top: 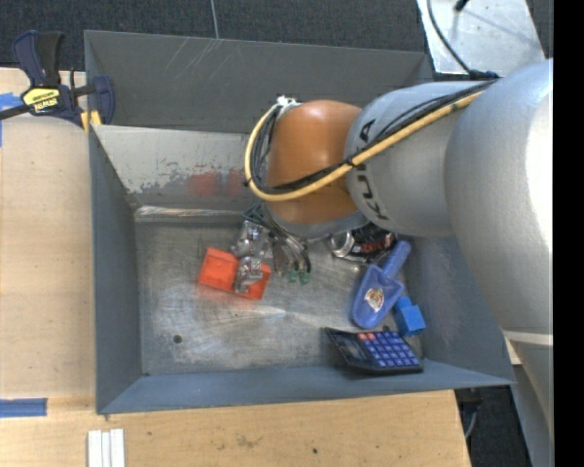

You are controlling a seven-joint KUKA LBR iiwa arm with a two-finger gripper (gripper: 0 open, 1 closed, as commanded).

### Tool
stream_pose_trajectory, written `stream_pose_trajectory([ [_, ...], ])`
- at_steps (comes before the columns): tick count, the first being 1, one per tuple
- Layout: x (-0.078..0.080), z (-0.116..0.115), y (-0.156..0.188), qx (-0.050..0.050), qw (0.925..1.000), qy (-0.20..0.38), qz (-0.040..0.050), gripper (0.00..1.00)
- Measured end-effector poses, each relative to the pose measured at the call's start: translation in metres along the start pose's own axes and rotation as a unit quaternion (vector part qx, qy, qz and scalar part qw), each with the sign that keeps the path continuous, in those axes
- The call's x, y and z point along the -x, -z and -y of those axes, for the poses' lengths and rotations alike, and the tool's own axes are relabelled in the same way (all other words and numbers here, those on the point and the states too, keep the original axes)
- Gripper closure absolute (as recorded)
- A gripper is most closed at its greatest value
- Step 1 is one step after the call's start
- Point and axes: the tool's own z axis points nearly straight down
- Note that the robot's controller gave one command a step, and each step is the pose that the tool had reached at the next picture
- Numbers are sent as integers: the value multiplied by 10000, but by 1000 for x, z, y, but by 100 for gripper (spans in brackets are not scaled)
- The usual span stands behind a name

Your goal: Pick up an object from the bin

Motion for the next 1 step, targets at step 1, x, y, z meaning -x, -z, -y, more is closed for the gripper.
stream_pose_trajectory([
  [1, -1, 1, 14, -13, 10000, -1, -26, 100],
])
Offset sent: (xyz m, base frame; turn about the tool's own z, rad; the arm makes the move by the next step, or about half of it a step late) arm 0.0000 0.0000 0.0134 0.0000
